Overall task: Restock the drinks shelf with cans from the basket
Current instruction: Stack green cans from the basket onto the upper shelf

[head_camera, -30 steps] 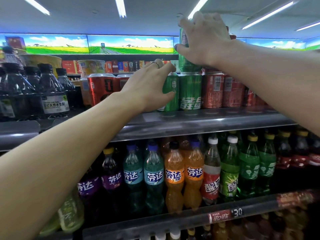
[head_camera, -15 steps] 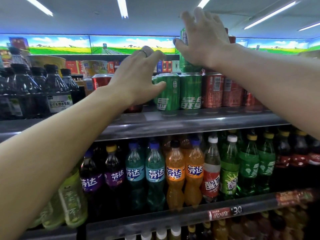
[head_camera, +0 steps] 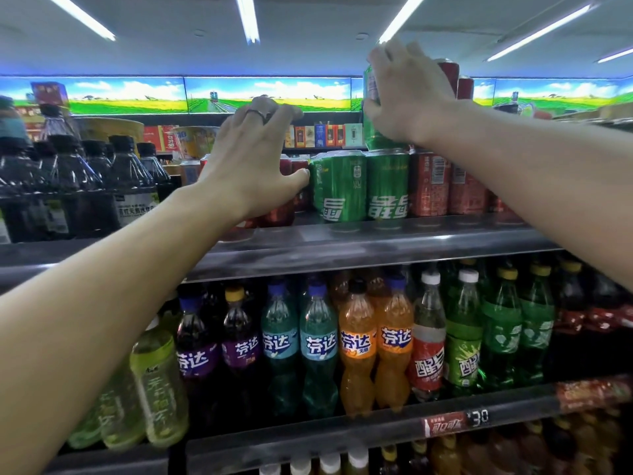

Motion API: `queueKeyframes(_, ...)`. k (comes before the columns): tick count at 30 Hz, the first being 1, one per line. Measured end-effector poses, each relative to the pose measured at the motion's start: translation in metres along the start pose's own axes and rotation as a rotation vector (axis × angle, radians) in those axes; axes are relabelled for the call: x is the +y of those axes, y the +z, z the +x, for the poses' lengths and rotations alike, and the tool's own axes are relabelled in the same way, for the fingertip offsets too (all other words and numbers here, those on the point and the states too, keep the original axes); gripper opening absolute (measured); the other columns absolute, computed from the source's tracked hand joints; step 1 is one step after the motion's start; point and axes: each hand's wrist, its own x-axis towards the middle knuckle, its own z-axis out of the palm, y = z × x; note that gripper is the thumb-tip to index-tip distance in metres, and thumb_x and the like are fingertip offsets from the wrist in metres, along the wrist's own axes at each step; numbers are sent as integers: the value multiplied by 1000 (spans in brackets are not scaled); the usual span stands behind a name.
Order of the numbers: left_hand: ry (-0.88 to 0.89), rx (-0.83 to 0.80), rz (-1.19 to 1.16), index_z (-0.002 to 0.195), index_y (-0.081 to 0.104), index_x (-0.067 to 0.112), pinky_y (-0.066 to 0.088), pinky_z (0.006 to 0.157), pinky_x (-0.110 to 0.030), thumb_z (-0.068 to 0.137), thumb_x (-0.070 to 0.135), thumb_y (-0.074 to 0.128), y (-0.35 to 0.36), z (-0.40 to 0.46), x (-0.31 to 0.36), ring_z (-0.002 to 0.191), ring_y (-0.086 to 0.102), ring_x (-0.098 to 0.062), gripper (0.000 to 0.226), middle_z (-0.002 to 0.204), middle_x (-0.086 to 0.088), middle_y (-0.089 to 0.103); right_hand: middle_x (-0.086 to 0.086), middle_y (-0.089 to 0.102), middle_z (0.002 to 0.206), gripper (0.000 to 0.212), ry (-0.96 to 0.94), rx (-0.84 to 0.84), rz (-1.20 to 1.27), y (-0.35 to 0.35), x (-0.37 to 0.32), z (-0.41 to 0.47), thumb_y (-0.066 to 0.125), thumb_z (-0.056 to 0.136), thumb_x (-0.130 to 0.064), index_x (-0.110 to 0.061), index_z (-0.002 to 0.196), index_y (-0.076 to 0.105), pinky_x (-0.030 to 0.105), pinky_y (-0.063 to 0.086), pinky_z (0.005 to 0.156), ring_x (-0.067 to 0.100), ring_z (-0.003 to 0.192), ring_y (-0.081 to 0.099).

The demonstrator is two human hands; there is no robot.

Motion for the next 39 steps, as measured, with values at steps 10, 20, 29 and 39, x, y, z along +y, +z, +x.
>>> queueKeyframes(10,-225,-64,-7,160,16,25,15,127,-55,81,59,77,4,-15,-28,154,12,-40,106,165,-15,16,26,34,152,61,30,51,45,1,-1,-7,54,99,-31,-9,151,30,51,33,116,41,140,37)
queueKeyframes(20,-481,-143,-132,160,1,26,34,117,-57,75,58,85,9,-40,-37,146,28,-45,124,153,-29,30,12,57,117,31,-228,177,466,-1,-85,-60,53,96,-12,-7,127,55,39,55,77,25,93,61)
queueKeyframes(29,-536,-135,-278,139,35,6,55,95,-49,70,51,93,20,-41,-68,112,64,-36,101,125,-15,63,7,26,164,67,-267,-225,476,31,-147,-52,52,94,-2,-6,157,28,47,41,113,33,144,39)
queueKeyframes(39,-487,-380,-204,109,61,7,58,71,-38,67,53,91,43,6,-109,81,70,-27,69,92,-11,72,15,37,138,26,-126,-173,463,40,-167,-61,55,92,-6,-2,117,53,43,46,74,35,94,53)
